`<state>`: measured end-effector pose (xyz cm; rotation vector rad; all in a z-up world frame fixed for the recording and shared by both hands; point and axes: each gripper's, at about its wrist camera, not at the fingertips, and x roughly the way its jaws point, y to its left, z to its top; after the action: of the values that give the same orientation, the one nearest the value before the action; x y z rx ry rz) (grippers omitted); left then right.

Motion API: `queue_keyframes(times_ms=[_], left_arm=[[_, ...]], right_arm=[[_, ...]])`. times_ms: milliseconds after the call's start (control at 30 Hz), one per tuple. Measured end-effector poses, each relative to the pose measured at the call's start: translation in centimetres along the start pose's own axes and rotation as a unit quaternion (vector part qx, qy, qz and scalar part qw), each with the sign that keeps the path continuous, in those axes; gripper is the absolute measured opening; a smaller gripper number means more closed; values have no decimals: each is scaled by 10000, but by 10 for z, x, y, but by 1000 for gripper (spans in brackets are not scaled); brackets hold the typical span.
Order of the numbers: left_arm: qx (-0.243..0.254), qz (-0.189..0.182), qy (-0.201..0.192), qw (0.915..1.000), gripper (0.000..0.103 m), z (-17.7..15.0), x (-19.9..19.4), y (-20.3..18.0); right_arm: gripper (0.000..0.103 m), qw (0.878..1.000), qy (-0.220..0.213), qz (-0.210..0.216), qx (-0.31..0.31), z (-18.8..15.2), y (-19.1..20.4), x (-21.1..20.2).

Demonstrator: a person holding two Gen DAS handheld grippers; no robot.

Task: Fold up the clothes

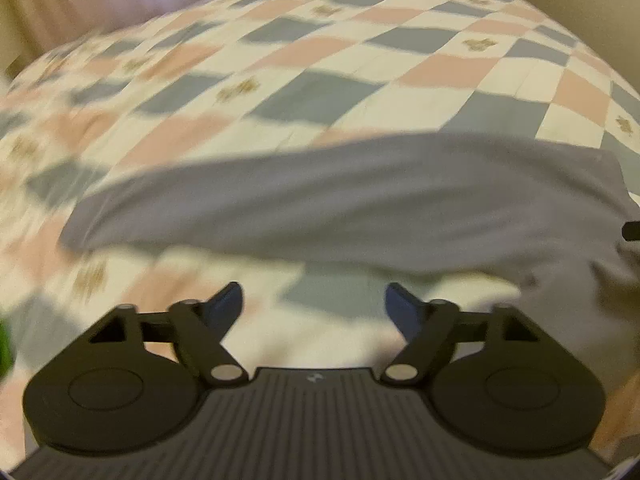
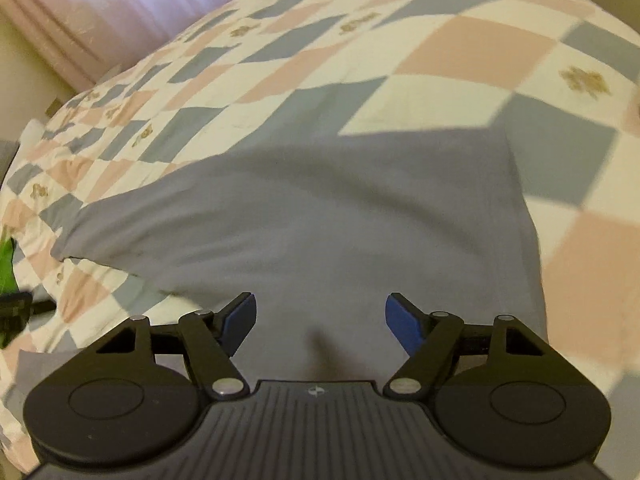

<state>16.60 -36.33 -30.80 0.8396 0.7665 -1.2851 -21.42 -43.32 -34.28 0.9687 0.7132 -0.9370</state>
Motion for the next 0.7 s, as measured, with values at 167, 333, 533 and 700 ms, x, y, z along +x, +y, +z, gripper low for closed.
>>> queue_keyframes(times_ms=[167, 333, 533, 700], left_arm=[[975, -236, -308, 9945, 51, 49, 61, 32], [1517, -264, -215, 9878, 50, 82, 122, 71], [2134, -268, -10, 9766, 51, 94, 173, 103], [2321, -625, 263, 9703, 53, 91, 192, 126]], right_arm=[[56, 9926, -111, 466, -1118, 48, 4, 30], [53, 9756, -104, 684, -2085, 97, 26, 68], [53, 9604, 122, 416, -2754, 124, 50, 119], [60, 9508, 451, 286, -3051, 134, 57, 149]])
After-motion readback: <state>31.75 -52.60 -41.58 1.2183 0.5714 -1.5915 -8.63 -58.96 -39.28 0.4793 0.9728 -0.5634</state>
